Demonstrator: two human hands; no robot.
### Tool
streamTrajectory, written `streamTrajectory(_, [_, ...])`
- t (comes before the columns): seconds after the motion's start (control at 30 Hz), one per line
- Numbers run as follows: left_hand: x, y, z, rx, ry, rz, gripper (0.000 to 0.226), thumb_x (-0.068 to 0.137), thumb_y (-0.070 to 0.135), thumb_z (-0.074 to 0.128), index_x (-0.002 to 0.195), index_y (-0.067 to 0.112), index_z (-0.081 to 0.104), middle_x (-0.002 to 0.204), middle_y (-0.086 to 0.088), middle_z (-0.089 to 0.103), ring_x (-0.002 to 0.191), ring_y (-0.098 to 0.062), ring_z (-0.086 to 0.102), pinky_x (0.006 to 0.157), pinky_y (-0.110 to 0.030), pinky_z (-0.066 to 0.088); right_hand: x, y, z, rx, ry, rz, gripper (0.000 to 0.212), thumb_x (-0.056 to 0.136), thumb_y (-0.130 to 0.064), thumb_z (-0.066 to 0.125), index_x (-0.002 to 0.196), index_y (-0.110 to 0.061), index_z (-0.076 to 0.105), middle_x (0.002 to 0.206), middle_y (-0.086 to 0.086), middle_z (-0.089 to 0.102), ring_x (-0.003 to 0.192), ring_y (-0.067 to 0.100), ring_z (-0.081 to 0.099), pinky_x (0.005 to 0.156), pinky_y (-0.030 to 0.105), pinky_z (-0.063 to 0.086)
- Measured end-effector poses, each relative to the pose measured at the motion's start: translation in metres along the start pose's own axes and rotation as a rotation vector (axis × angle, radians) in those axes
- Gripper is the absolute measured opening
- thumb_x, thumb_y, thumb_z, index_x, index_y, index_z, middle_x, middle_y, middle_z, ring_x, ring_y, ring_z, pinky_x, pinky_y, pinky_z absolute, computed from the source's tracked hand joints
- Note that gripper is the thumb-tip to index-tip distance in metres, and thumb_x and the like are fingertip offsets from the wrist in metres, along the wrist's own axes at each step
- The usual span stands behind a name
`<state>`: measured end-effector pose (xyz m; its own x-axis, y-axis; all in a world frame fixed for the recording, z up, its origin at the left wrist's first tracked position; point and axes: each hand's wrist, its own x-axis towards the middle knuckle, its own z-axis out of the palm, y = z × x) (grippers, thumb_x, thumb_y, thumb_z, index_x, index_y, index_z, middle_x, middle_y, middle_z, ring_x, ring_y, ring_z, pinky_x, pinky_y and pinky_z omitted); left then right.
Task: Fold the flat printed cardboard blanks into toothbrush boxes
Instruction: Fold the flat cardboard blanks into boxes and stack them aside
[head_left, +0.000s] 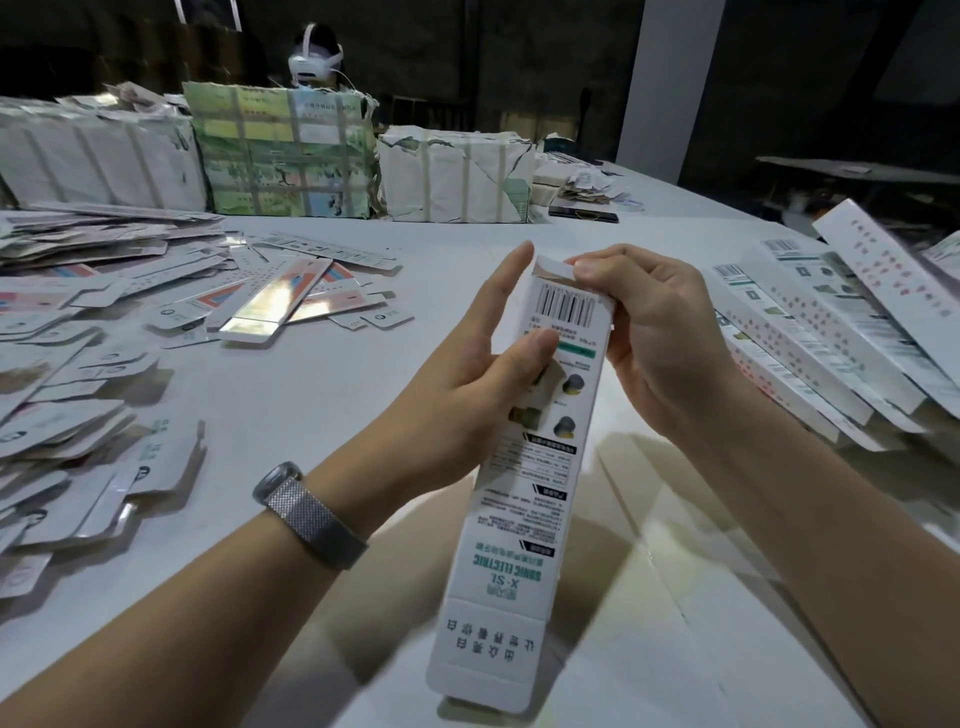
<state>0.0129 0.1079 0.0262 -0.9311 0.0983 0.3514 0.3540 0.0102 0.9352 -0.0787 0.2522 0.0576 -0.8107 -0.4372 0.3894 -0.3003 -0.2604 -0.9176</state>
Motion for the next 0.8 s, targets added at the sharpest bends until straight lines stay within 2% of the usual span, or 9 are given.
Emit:
streamTrajectory(0.1, [-0.0002, 0.0002, -0.0027, 0.025, 0.03, 0.006, 0.059, 0.096, 0.037, 0.047, 0.147, 0.052, 0.021, 0.1, 0.007, 0.074, 0.086, -0.027, 0.074, 0.066, -0.035, 0.06, 0.0015, 0.0006, -0.0025, -0.012, -0.082, 0.0, 0.023, 0.094, -0.007, 0.054, 0.074, -0.01, 0.065, 0.069, 0.003, 0.066, 0.07, 0.016, 0.066, 0.06, 0.026, 0.053])
streamTrajectory(0.27, [0.0007, 0.0021, -0.0046, 0.057, 0.047, 0.019, 0.037, 0.103, 0.03, 0.043, 0.138, 0.043, 0.038, 0.092, -0.004, 0.07, 0.085, -0.039, 0.07, 0.063, -0.044, 0.062, 0.005, 0.001, -0.0071, -0.076, -0.14, -0.049, 0.021, 0.087, -0.017, 0.056, 0.069, -0.017, 0.069, 0.074, 0.004, 0.068, 0.074, 0.016, 0.067, 0.062, 0.027, 0.054])
streamTrajectory(0.4, [0.001, 0.0039, -0.0063, 0.051, 0.081, 0.015, 0.026, 0.107, 0.026, 0.038, 0.129, 0.038, 0.04, 0.091, -0.017, 0.068, 0.087, -0.047, 0.066, 0.067, -0.057, 0.06, 0.0039, 0.0043, -0.0068, -0.139, -0.171, -0.109, 0.03, 0.095, -0.025, 0.048, 0.082, -0.014, 0.072, 0.081, 0.004, 0.069, 0.084, 0.019, 0.068, 0.071, 0.038, 0.058])
streamTrajectory(0.5, [0.0, 0.0033, -0.0063, 0.06, 0.103, 0.025, 0.023, 0.107, 0.027, 0.038, 0.128, 0.037, 0.04, 0.091, -0.02, 0.066, 0.087, -0.049, 0.065, 0.068, -0.063, 0.057, 0.0012, 0.0051, -0.004, -0.167, -0.157, -0.14, 0.024, 0.095, -0.025, 0.053, 0.088, -0.011, 0.071, 0.081, 0.003, 0.069, 0.084, 0.022, 0.069, 0.074, 0.046, 0.059])
streamTrajectory(0.67, [0.0021, 0.0013, -0.0054, 0.072, 0.166, 0.082, 0.026, 0.099, 0.033, 0.043, 0.124, 0.039, 0.042, 0.092, -0.019, 0.065, 0.084, -0.046, 0.067, 0.065, -0.063, 0.057, -0.0019, 0.005, 0.0006, -0.153, -0.139, -0.142, 0.029, 0.094, -0.03, 0.057, 0.102, -0.006, 0.07, 0.091, 0.007, 0.066, 0.088, 0.025, 0.069, 0.073, 0.042, 0.059])
streamTrajectory(0.8, [0.0029, -0.0002, -0.0042, 0.096, 0.195, 0.123, 0.023, 0.105, 0.028, 0.04, 0.125, 0.038, 0.041, 0.091, -0.014, 0.067, 0.084, -0.043, 0.067, 0.064, -0.063, 0.057, -0.0025, 0.0036, 0.002, -0.133, -0.147, -0.108, 0.03, 0.094, -0.026, 0.055, 0.113, -0.006, 0.067, 0.099, 0.009, 0.064, 0.093, 0.022, 0.068, 0.075, 0.04, 0.058])
